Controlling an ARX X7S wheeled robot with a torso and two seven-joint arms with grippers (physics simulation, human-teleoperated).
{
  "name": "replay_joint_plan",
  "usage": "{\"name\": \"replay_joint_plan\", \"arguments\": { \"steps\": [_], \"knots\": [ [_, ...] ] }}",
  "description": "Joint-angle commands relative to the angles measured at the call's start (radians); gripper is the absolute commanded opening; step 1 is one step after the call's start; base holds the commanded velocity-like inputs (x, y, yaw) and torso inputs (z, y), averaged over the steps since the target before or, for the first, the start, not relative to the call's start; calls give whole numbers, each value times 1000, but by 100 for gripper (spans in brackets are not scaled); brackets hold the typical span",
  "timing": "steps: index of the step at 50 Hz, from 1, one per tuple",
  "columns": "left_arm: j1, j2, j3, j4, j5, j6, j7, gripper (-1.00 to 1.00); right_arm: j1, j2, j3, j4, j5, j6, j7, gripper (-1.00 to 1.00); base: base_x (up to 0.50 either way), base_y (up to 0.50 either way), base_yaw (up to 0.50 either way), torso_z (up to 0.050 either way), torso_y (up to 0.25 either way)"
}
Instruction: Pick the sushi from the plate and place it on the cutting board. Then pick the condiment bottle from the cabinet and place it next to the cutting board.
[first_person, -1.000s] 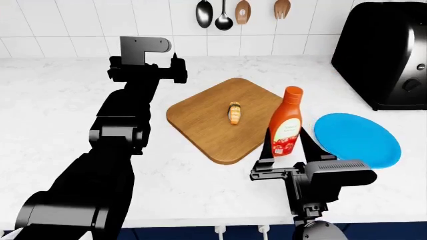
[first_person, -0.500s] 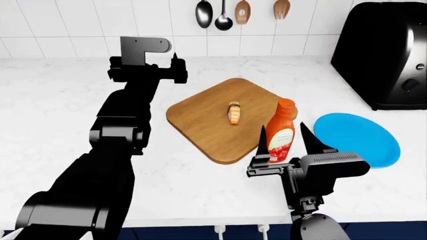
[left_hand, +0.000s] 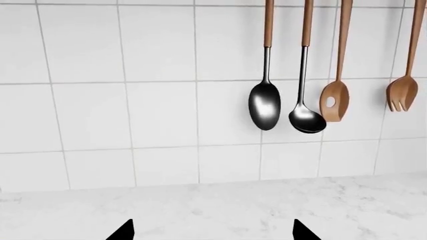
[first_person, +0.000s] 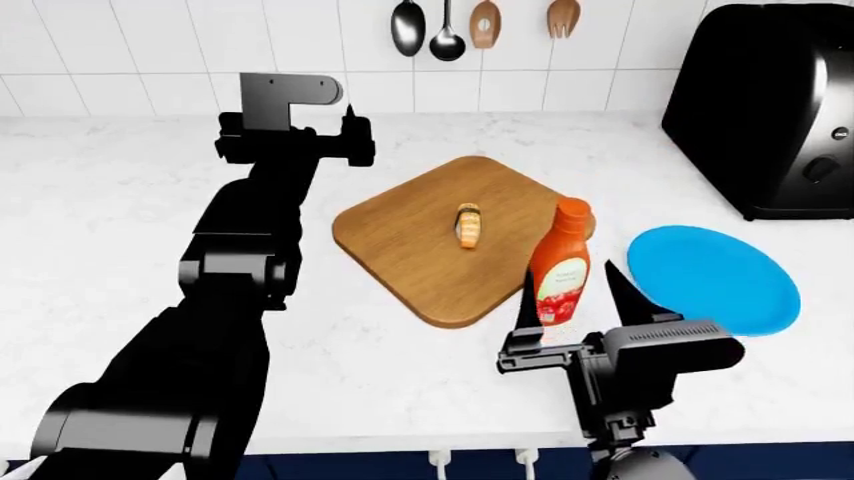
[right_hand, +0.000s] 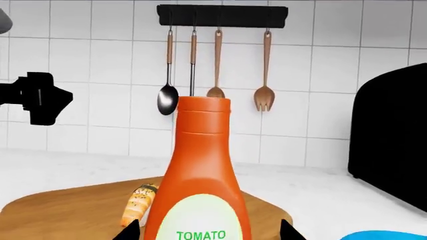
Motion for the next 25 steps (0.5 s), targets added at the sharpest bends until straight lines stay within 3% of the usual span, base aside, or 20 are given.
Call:
{"name": "replay_joint_plan", "arguments": {
  "steps": [1,18,25],
  "knots": [
    [0,0,0,0,-1,1,0,100,-92,44,-13,-41,20,45,24,100,0,0,0,-10,0],
    [1,0,-3,0,-1,7,1,100,-262,159,41,-365,61,5,84,100,0,0,0,0,0],
    [-19,1,-57,1,-52,160,79,100,-281,215,82,-525,84,52,137,100,0,0,0,0,0]
  ]
}}
